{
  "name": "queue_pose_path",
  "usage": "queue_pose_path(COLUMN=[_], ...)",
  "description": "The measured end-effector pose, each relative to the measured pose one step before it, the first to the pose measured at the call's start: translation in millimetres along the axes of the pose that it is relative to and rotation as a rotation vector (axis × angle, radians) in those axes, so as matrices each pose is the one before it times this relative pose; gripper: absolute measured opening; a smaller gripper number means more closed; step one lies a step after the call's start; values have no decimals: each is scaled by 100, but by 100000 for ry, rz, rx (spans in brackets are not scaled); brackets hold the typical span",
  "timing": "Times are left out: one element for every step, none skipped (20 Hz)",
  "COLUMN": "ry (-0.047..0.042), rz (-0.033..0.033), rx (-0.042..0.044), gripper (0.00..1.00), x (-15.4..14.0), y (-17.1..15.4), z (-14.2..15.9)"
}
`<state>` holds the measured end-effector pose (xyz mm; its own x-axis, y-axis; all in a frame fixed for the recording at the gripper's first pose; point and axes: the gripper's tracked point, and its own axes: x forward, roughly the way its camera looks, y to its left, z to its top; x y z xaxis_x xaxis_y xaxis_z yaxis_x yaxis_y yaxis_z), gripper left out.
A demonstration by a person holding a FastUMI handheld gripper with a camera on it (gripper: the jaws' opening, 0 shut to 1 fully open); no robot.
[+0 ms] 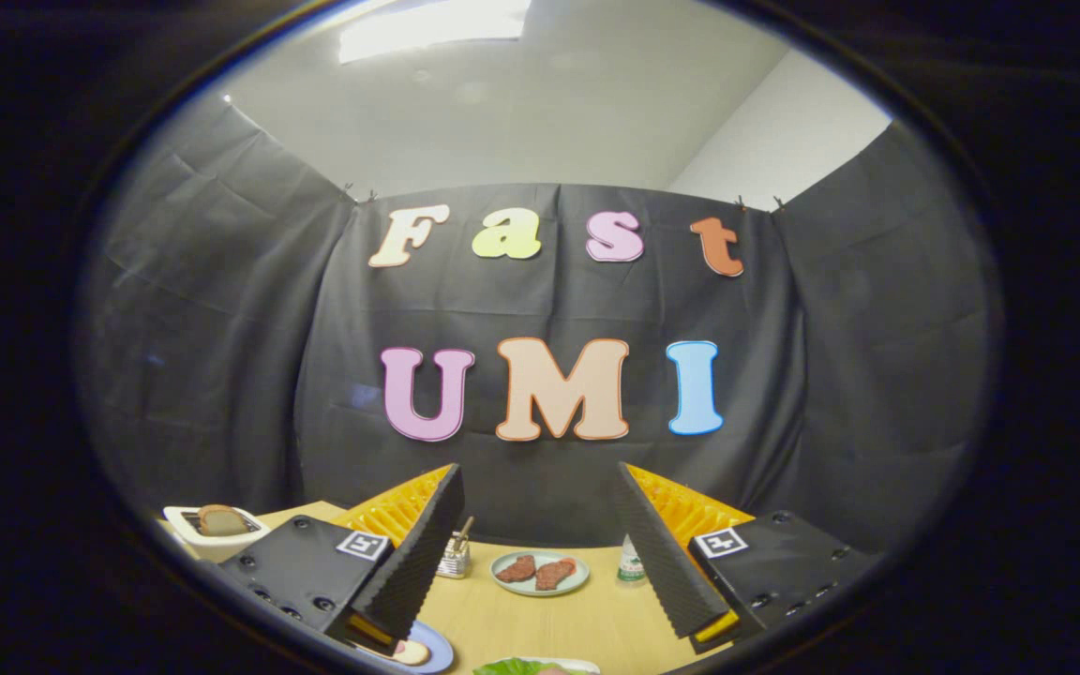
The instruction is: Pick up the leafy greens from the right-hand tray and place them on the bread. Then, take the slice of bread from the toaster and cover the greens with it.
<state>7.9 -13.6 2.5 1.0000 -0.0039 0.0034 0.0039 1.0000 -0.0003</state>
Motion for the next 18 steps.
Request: queue_pose_path(ry=[389,422,547,558,563,796,591,709,1094,1789,2015,2040,2377,1863,1832,2880,2914,2401], rz=[169,353,253,220,637,976,863,1127,1324,1625,1754,1828,1847,1381,1305,1881,1930,2100], rx=[131,183,-25,-473,-942,-930,-587,-474,-229,-362,-363,-507,-947,-1489,-2209,-2164,-1554,-669], gripper=[100,100,100,100,100,100,100,100,100,100,100,100,100,100,100,100,100,100], x=[6,-57,38,91,116,25,-59,92,48,150,33,168,108,159,110,190,112,229], y=[-155,-122,-168,-202,-224,-231,-321,-256,-125,-117,-144,-124,-199,-133,-222,-58,60,77], z=[-64,-198,-181,-184,-194,-223,-300,-175,-359,-483,-687,-557,-763,-553,-594,-820,-1029,-746])
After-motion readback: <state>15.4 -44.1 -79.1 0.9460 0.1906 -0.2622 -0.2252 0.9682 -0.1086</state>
